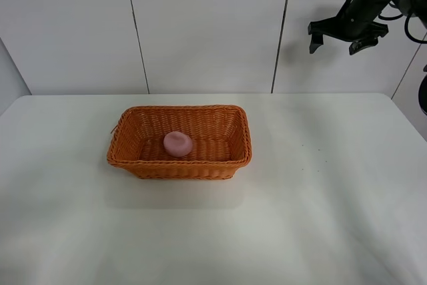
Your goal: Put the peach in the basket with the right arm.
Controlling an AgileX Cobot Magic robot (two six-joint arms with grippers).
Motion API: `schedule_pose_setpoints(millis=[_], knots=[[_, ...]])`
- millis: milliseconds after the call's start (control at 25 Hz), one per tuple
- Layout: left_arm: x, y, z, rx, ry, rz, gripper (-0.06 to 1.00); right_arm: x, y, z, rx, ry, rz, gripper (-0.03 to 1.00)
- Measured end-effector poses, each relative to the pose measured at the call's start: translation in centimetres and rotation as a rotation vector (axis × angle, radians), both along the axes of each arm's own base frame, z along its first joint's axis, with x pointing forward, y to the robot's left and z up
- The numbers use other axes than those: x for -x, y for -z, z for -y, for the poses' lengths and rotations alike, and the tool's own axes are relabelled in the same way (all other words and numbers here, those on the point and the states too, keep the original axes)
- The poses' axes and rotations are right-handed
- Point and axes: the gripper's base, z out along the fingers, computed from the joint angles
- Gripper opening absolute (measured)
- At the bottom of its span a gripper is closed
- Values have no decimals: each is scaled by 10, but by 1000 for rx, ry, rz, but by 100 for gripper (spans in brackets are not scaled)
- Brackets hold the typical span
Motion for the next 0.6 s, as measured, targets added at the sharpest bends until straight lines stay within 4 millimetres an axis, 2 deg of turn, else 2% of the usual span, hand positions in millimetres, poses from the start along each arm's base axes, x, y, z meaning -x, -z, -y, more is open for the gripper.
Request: schedule_pose_setpoints(millis=[200, 320, 440, 600], knots=[[0, 0, 0, 0, 0, 0, 99, 6, -3, -6, -6, -18, -17, 70], [0, 0, 0, 0, 0, 0, 99, 21, -10, -6, 7, -38, -59, 70], [0, 0, 0, 0, 0, 0, 99, 48, -18, -4, 36, -55, -118, 70], [0, 0, 0, 0, 0, 0, 99, 97, -29, -2, 52, -62, -197, 70]])
